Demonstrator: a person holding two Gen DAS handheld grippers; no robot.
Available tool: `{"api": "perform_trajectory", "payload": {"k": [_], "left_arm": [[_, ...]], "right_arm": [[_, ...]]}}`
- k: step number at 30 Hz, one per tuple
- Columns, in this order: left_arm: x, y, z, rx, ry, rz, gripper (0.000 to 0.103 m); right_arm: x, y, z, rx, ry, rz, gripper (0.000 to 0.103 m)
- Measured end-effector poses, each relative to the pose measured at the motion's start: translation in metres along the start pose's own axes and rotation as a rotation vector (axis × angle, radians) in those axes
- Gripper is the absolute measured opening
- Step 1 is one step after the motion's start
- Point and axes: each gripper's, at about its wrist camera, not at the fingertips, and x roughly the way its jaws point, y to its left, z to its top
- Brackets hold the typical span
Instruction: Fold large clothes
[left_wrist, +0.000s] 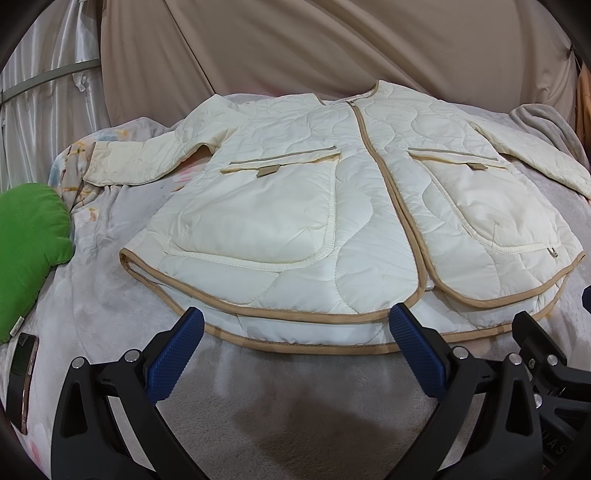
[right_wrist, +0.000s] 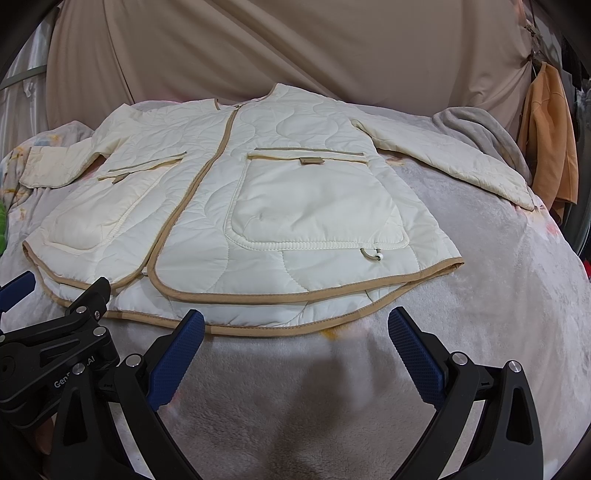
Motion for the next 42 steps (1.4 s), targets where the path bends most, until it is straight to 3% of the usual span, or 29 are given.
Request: {"api": "perform_trajectory", "payload": {"k": [38, 42], "left_arm": [[0.0, 0.0, -0.001, 0.005, 0.002, 0.004, 0.098], [-0.011, 0.017, 0.005, -0.036, -0.029, -0.05, 0.098]], "right_arm": [[0.001, 0.001, 0.0, -0.002, 0.006, -0.003, 0.098], [0.001, -0.008, 0.005, 0.014, 0.019, 0.023, 0.098]]}}
